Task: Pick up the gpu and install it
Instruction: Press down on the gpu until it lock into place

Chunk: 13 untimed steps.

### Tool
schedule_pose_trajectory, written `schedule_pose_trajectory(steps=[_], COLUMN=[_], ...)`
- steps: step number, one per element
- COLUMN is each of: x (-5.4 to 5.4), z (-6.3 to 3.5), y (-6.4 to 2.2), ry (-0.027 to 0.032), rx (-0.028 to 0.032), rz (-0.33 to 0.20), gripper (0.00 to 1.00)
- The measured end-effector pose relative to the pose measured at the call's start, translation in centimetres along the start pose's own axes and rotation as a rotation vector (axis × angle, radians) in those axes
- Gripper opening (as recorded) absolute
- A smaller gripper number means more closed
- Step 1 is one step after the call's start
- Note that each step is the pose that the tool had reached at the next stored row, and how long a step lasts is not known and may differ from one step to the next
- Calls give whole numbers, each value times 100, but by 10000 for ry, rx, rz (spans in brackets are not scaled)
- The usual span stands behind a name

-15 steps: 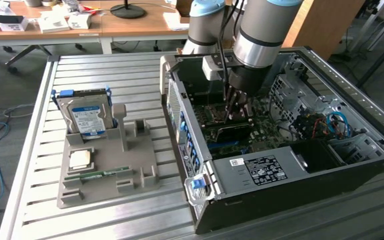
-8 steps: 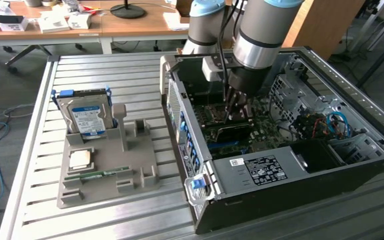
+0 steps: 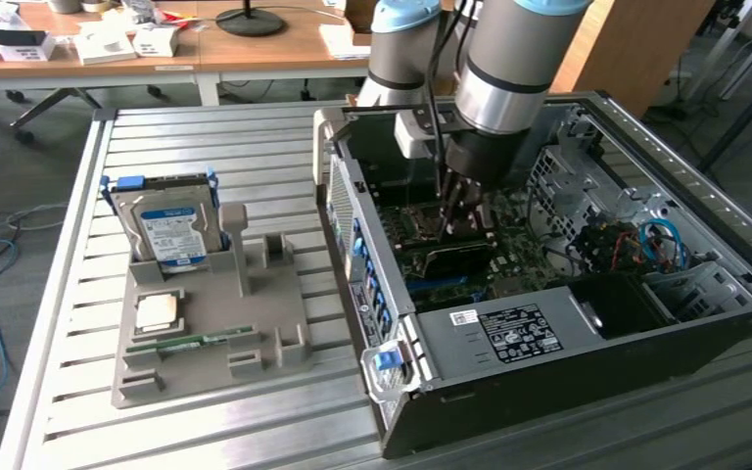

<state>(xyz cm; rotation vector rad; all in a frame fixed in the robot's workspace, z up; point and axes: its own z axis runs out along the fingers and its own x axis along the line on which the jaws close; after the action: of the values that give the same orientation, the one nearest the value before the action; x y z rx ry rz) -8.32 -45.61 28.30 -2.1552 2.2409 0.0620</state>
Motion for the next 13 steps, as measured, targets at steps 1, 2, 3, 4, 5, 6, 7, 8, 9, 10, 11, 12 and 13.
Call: schedule_pose_trajectory(steps=[1, 2, 3, 4, 5, 6, 7, 8, 9, 10, 11, 12, 13], x=[-4, -3, -3, -3, -3, -2, -1, 0, 0, 0, 0, 0, 0], z=[1, 1, 2, 8, 20, 34, 46, 56, 60, 60, 60, 61, 69], y=[-1, 0, 0, 3, 6, 8, 9, 9, 10, 10, 11, 11, 10], ry=[-1, -2, 1, -1, -1, -1, -1, -2, 0, 1, 1, 1, -3], rx=[0, 0, 0, 1, 0, 1, 0, 0, 0, 0, -1, -1, 1], rz=[-2, -3, -3, -1, 0, -1, -2, -4, -3, -2, -1, -2, -2], gripper=[11, 11, 11, 11, 11, 11, 11, 11, 11, 11, 11, 11, 11])
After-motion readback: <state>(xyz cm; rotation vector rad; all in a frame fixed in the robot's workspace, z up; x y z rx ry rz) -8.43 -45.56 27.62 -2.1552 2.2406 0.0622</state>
